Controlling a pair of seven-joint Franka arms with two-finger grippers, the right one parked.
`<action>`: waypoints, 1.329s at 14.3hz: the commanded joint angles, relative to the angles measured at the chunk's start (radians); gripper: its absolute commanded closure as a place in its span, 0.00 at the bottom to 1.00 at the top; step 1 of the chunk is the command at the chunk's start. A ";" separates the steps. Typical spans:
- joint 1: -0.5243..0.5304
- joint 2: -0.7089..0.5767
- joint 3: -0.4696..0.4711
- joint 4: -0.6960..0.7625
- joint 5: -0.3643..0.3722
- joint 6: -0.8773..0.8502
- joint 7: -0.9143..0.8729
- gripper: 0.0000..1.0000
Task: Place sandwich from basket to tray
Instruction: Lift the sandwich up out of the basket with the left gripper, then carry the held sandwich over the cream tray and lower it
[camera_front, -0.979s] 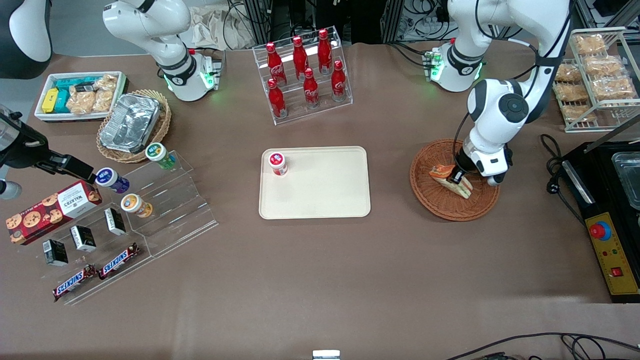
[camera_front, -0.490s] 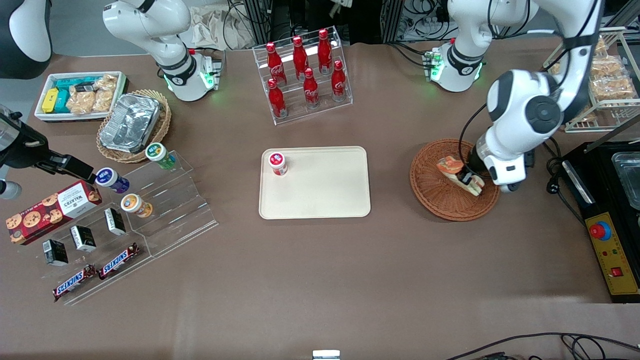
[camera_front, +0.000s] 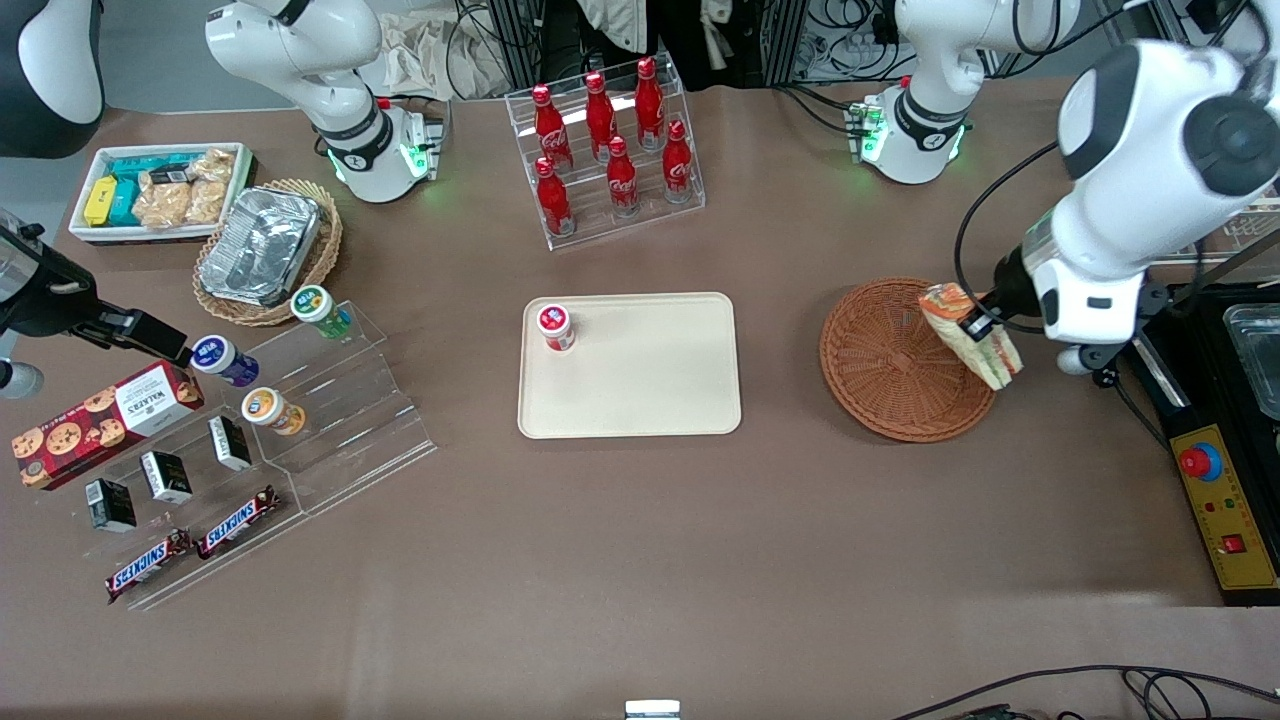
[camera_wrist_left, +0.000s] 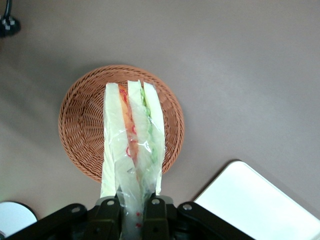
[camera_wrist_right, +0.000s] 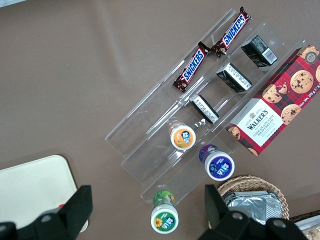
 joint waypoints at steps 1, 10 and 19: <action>0.000 0.025 0.000 0.039 0.015 -0.027 0.046 1.00; -0.057 0.041 -0.051 0.028 0.028 -0.063 0.075 1.00; -0.082 0.126 -0.126 0.070 -0.081 -0.029 0.112 1.00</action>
